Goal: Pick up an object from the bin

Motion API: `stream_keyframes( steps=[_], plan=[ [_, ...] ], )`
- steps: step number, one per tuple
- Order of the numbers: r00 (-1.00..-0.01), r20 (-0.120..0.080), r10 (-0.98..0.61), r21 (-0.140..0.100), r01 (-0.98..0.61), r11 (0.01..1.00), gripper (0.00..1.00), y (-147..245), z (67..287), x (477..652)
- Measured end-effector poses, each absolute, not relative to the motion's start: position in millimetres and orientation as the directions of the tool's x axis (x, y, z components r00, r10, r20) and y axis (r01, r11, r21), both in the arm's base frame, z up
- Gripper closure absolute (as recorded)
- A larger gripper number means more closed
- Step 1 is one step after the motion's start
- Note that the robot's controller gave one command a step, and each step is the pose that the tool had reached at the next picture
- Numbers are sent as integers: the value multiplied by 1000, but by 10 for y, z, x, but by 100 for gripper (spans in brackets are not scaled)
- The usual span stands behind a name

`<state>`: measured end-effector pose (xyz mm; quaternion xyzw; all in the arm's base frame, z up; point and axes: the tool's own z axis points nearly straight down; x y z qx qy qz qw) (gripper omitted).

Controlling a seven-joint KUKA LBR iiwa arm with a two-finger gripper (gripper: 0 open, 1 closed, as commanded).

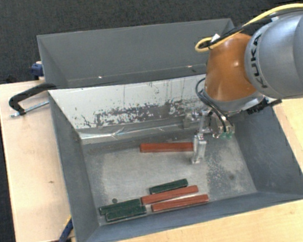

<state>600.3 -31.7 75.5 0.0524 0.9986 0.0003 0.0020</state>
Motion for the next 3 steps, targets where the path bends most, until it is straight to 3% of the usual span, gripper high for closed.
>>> stream_keyframes(
  steps=[1, 2, 3],
  plan=[
    [-997, 0, 81, 1, 81, 997, 100, 74, 714, 5897],
    [-997, 0, 82, 1, 82, 997, 100, 74, 711, 5895],
    [-1000, -6, 1, 1, 1, 1000, 100, 40, 2049, 5488]
  ],
)
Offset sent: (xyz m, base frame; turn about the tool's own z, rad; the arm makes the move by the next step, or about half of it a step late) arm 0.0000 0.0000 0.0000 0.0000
